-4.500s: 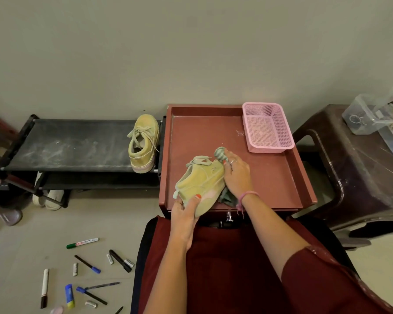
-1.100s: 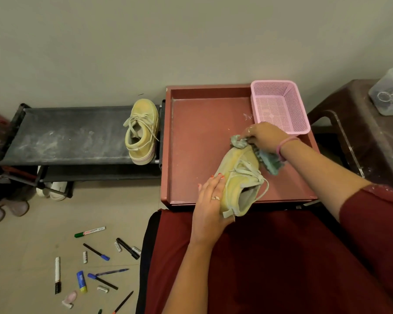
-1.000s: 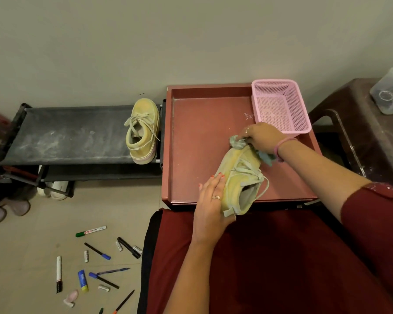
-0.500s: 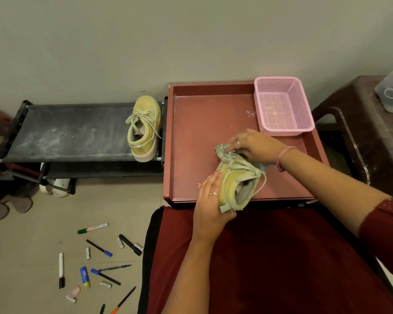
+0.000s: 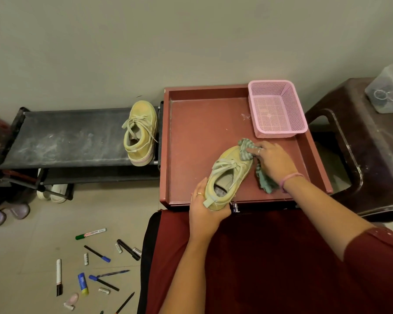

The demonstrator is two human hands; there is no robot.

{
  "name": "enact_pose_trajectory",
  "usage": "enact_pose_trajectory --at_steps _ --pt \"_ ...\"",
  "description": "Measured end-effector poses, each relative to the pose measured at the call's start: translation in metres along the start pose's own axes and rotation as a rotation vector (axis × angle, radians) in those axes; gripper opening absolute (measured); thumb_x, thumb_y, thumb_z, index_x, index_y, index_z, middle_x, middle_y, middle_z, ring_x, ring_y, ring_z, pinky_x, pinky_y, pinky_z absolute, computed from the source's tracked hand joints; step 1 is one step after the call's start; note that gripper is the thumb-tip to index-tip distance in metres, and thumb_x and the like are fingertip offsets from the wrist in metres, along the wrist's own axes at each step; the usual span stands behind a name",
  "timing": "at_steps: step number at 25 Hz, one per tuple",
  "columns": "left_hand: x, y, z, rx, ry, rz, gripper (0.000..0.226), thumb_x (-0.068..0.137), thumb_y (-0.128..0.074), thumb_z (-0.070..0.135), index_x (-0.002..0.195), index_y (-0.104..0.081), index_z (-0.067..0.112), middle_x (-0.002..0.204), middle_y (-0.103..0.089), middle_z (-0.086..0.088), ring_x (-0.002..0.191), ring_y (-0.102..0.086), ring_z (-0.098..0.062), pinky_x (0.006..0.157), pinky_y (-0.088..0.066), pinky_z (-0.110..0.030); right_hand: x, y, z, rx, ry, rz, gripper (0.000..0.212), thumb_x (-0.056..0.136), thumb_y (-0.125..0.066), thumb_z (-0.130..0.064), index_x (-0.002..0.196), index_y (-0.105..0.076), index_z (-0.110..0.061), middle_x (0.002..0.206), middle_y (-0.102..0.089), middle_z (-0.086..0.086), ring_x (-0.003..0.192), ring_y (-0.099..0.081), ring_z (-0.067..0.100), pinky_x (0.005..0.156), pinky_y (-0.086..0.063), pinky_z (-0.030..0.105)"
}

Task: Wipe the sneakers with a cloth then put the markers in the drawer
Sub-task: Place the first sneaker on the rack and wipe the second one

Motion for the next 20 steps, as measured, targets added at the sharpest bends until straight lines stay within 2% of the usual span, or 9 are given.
enact_pose_trajectory --at_steps 2,4,6,7,9,12,15,18,20 --pt "-0.001 -0.002 -0.002 -0.014 0.021 0.013 0.079 0.061 -0.079 0.024 0.135 -0.05 0.02 0.132 -0.055 0.008 0.125 -0.05 -0.011 0.104 -0.044 -0.039 0.006 -0.003 -0.011 0.074 -0.101 0.032 0.048 0.091 -0.046 0.0 0.128 -0.058 -0.029 0.135 -0.051 0.002 0.11 -0.051 0.028 0.096 -0.043 0.036" --pt "-0.001 -0.001 -0.002 -0.044 0.061 0.027 0.077 0.062 -0.081 0.019 0.133 -0.052 0.021 0.128 -0.058 0.008 0.119 -0.054 -0.007 0.101 -0.046 -0.033 -0.003 -0.01 -0.032 0.183 -0.01 0.052 0.043 0.092 -0.047 0.0 0.124 -0.062 -0.025 0.133 -0.051 -0.001 0.109 -0.046 0.024 0.098 -0.038 0.031" --pt "0.0 0.0 -0.001 -0.088 0.084 0.032 0.073 0.062 -0.083 0.013 0.129 -0.055 0.02 0.121 -0.061 0.006 0.108 -0.059 -0.001 0.092 -0.049 -0.021 -0.016 -0.015 -0.032 0.266 0.05 0.116 0.043 0.088 -0.051 0.005 0.119 -0.065 -0.022 0.13 -0.054 0.0 0.106 -0.047 0.024 0.1 -0.038 0.03" --pt "0.001 0.0 -0.001 -0.107 0.096 0.035 0.068 0.063 -0.084 0.01 0.125 -0.057 0.019 0.115 -0.063 0.004 0.1 -0.061 -0.001 0.085 -0.049 -0.015 -0.016 -0.016 -0.021 0.296 -0.006 0.156 0.042 0.087 -0.053 0.006 0.118 -0.067 -0.019 0.129 -0.057 0.003 0.108 -0.052 0.026 0.101 -0.038 0.029" --pt "0.001 0.002 0.0 -0.149 0.139 0.045 0.056 0.064 -0.084 0.005 0.114 -0.062 0.016 0.1 -0.067 0.002 0.083 -0.064 -0.005 0.071 -0.049 -0.013 -0.01 -0.02 0.004 0.392 -0.221 0.141 0.036 0.087 -0.055 0.006 0.117 -0.067 -0.011 0.126 -0.06 0.011 0.113 -0.056 0.027 0.099 -0.031 0.016" --pt "-0.001 0.004 0.003 -0.246 0.218 0.077 0.041 0.067 -0.083 0.004 0.101 -0.064 0.016 0.089 -0.07 0.003 0.074 -0.065 -0.002 0.065 -0.05 -0.016 -0.011 -0.025 0.001 0.54 -0.385 0.153 0.036 0.088 -0.055 0.006 0.121 -0.063 -0.006 0.126 -0.06 0.015 0.119 -0.054 0.028 0.094 -0.025 0.008" --pt "0.0 0.006 0.005 -0.393 0.305 0.125 0.04 0.071 -0.081 0.002 0.102 -0.063 0.02 0.09 -0.07 0.012 0.076 -0.066 0.008 0.063 -0.049 -0.008 -0.041 -0.026 -0.042 0.609 -0.312 0.229 0.04 0.09 -0.052 0.004 0.127 -0.059 -0.01 0.131 -0.055 0.011 0.121 -0.051 0.023 0.1 -0.023 0.009" --pt "0.002 0.004 0.007 -0.464 0.326 0.129 0.041 0.074 -0.079 -0.001 0.099 -0.063 0.027 0.092 -0.071 0.015 0.081 -0.067 0.008 0.065 -0.05 -0.009 -0.073 -0.03 -0.072 0.568 -0.22 0.294 0.046 0.09 -0.051 0.007 0.131 -0.056 -0.012 0.134 -0.05 0.009 0.124 -0.047 0.02 0.106 -0.026 0.015" --pt "0.001 0.005 0.007 -0.486 0.349 0.136 0.041 0.076 -0.078 0.0 0.1 -0.061 0.029 0.092 -0.069 0.017 0.079 -0.066 0.01 0.065 -0.049 -0.008 -0.062 -0.032 -0.071 0.557 -0.192 0.317 0.043 0.093 -0.05 -0.001 0.133 -0.055 -0.016 0.133 -0.049 0.004 0.124 -0.046 0.016 0.108 -0.03 0.02"
Point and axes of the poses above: each hand's wrist, its own x-axis towards the middle knuckle, its own y-axis out of the back of the hand, z = x × y, the point moved 4 cm from there along x, towards the middle knuckle
